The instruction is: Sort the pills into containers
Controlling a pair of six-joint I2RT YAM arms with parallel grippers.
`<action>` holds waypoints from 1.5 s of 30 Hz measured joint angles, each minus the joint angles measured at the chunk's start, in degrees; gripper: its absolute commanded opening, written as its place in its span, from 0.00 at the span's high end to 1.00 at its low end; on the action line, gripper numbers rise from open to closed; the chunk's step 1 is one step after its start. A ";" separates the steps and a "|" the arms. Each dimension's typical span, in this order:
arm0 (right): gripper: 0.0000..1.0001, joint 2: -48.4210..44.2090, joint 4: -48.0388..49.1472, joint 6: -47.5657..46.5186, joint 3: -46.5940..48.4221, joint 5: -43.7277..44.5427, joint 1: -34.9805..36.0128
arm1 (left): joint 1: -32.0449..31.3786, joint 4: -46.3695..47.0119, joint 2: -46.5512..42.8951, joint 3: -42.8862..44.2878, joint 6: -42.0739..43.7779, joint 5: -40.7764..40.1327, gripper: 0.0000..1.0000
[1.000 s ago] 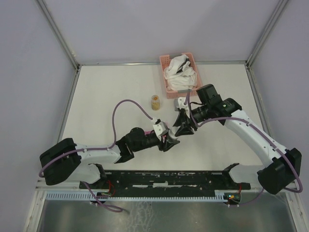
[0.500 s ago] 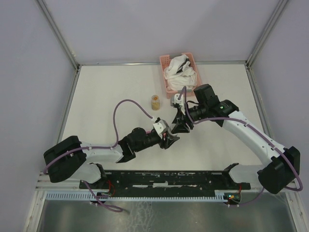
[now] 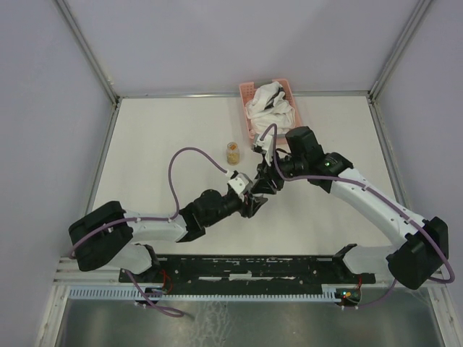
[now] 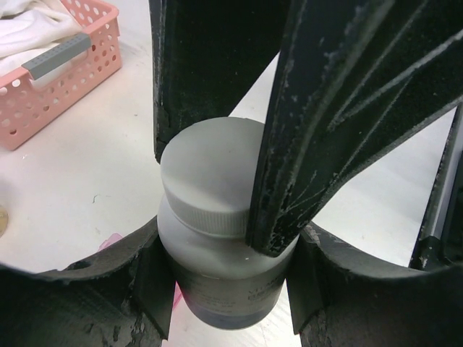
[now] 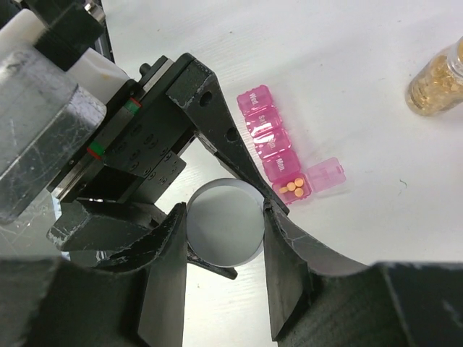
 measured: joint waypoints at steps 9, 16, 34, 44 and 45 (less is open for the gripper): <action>1.00 0.00 1.20 -0.07 -0.57 -0.52 -0.04 | 0.07 0.17 0.22 0.02 -0.07 -0.50 0.46; 1.00 0.00 0.72 0.20 -0.59 -1.88 -1.66 | 0.07 2.32 -0.42 -1.09 -0.09 -0.09 0.17; 1.00 0.52 10.34 -6.82 -11.02 -1.20 -26.32 | 0.11 -1.55 -17.84 -11.39 -0.17 -3.82 0.02; 0.89 14.43 27.93 -8.96 -14.19 9.11 -40.19 | 0.13 -3.78 -23.93 -17.22 -1.31 -7.85 0.01; 0.87 15.34 28.63 -9.22 -13.51 9.70 -40.63 | 0.20 -3.85 -24.17 -17.42 -1.44 -7.93 0.01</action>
